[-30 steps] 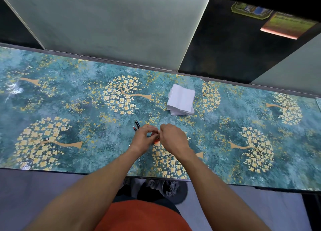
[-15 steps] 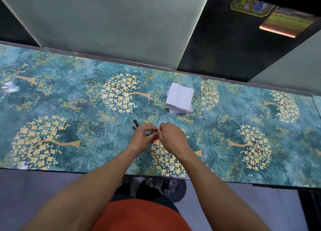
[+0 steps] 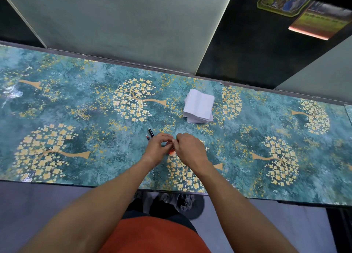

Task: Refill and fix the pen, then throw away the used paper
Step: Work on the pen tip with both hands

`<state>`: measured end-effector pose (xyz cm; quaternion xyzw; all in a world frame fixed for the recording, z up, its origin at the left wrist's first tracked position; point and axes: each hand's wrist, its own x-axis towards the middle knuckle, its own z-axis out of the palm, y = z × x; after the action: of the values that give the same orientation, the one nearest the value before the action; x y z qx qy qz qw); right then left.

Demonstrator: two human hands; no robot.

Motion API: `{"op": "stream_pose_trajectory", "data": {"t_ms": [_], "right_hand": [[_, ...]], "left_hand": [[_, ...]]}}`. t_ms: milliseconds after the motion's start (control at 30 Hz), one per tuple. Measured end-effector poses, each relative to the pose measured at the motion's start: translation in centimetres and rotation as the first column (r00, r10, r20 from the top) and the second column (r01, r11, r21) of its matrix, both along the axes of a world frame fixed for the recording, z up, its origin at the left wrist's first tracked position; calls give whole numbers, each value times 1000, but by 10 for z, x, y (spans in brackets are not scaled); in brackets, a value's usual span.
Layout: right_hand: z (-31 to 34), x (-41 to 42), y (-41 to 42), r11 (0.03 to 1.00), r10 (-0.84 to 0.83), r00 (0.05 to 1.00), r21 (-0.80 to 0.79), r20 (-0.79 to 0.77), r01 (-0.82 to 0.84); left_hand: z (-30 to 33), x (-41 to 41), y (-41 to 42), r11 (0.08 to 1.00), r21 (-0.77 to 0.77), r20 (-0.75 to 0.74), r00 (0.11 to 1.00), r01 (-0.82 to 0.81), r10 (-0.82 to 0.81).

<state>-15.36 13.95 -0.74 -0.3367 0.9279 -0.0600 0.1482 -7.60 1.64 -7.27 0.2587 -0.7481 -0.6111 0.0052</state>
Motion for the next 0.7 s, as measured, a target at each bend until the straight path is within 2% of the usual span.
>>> {"op": "stream_pose_trajectory", "data": {"t_ms": [400, 567, 700], "right_hand": [[4, 0, -1, 997, -74, 997, 7, 29, 74], [8, 1, -1, 980, -152, 986, -115, 74, 160], [11, 0, 4, 922, -267, 954, -252, 137, 294]], "left_hand": [[3, -2, -2, 999, -31, 3, 1000, 8, -8], [7, -1, -1, 1000, 10, -5, 1000, -14, 14], [8, 2, -1, 1000, -14, -11, 1000, -6, 6]]}}
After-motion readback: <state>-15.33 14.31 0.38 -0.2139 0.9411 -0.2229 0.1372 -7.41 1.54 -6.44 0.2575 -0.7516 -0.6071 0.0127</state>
